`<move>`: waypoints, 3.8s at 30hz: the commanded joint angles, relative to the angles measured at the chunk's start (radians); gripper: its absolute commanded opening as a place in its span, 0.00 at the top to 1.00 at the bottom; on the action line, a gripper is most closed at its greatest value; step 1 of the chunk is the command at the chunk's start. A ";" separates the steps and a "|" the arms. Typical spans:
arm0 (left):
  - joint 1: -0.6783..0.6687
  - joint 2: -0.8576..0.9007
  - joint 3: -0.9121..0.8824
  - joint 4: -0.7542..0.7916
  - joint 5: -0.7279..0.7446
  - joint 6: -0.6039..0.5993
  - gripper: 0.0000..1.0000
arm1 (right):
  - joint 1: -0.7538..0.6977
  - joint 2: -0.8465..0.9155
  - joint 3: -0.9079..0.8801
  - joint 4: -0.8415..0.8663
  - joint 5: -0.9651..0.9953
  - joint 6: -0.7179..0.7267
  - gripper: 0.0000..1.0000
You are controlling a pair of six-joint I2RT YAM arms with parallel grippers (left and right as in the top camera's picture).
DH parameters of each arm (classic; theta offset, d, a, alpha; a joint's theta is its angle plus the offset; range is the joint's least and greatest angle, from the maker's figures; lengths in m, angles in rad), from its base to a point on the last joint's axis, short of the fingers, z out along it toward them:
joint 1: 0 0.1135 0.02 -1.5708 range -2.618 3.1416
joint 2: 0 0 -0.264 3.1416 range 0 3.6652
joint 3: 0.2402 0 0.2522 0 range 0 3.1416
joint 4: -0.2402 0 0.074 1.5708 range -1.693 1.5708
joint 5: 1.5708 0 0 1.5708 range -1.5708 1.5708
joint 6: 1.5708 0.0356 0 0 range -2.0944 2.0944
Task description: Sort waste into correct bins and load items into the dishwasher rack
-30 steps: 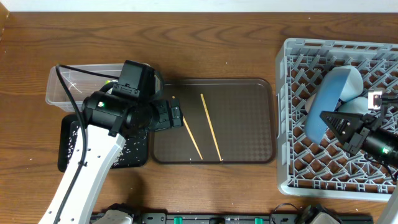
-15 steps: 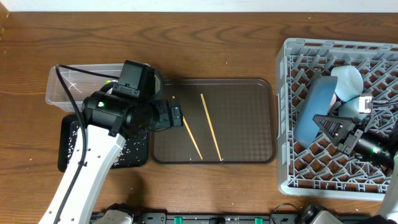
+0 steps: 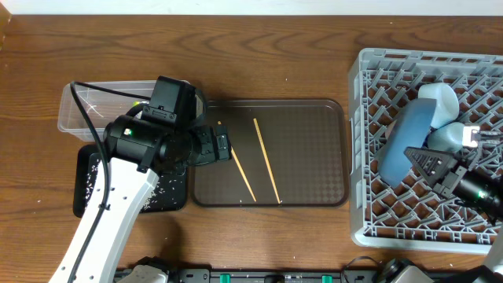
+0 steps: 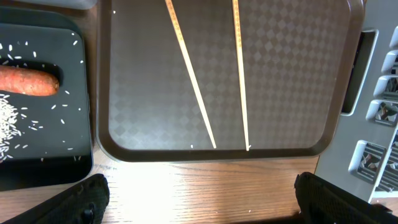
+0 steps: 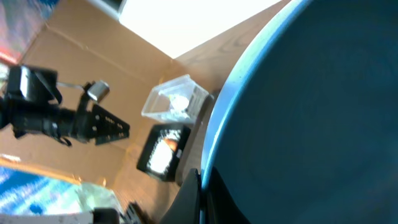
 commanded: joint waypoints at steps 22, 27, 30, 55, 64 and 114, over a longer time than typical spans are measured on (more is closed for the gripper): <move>0.005 -0.007 0.020 -0.003 -0.006 0.002 0.02 | -0.352 0.006 -0.185 0.042 0.187 -0.008 0.78; 0.005 -0.007 0.020 -0.003 -0.006 0.002 0.02 | -0.352 0.006 -0.185 0.037 0.193 -0.007 0.53; 0.005 -0.007 0.020 -0.003 -0.006 0.002 0.02 | -0.353 0.006 -0.185 0.034 0.188 -0.007 0.46; 0.005 -0.007 0.020 -0.003 -0.006 0.002 0.02 | -0.375 -0.005 0.019 -0.164 0.134 0.011 0.01; 0.005 -0.007 0.020 -0.003 -0.006 0.002 0.02 | -0.484 -0.008 0.019 -0.163 0.156 0.011 0.01; 0.005 -0.007 0.020 -0.003 -0.006 0.002 0.02 | -0.299 0.014 -0.010 0.462 0.437 0.694 0.86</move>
